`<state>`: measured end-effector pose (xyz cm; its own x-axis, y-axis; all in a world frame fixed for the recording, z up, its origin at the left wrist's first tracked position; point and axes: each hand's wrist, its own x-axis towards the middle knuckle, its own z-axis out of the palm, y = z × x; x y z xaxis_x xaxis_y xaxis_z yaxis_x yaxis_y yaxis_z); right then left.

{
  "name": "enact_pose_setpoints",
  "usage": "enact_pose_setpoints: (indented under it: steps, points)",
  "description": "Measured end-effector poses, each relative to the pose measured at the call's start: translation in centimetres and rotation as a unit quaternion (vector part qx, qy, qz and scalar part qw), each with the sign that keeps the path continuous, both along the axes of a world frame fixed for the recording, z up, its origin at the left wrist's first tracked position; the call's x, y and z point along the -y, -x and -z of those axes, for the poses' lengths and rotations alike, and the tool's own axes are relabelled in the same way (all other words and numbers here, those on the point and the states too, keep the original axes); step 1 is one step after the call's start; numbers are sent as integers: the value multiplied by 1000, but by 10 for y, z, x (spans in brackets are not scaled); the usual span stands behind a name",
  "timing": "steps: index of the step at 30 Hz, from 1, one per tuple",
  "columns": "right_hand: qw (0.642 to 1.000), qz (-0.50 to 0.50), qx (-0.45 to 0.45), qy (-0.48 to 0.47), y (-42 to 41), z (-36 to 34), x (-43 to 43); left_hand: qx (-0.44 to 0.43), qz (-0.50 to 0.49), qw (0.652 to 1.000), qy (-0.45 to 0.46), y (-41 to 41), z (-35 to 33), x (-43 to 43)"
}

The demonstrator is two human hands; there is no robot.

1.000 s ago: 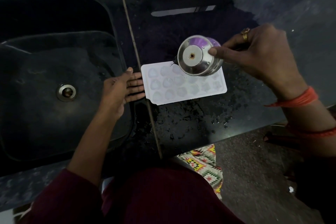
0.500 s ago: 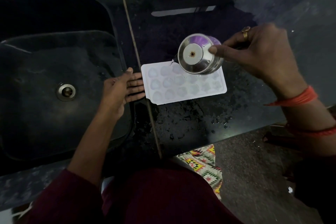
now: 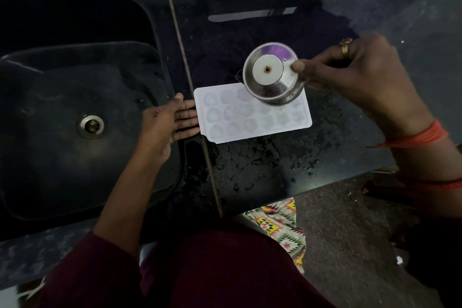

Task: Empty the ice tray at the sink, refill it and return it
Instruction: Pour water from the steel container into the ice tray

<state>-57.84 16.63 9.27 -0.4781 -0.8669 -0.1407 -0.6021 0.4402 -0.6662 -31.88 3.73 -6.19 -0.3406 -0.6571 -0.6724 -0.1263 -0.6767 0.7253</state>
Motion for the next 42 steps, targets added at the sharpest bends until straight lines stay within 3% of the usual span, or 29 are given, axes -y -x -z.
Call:
enact_pose_setpoints:
  steps: [6, 23, 42]
  points:
    - [998, 4, 61, 13, -1, -3, -6, 1, 0, 1000, 3, 1, -2, -1]
    - [996, -17, -84, -19, -10, -4, -17, -2, 4, 1000, 7, 0, -1, -2]
    - [995, -11, -103, -2, -13, -3, -25, 4, -2, 1000, 4, 1, -6, -5]
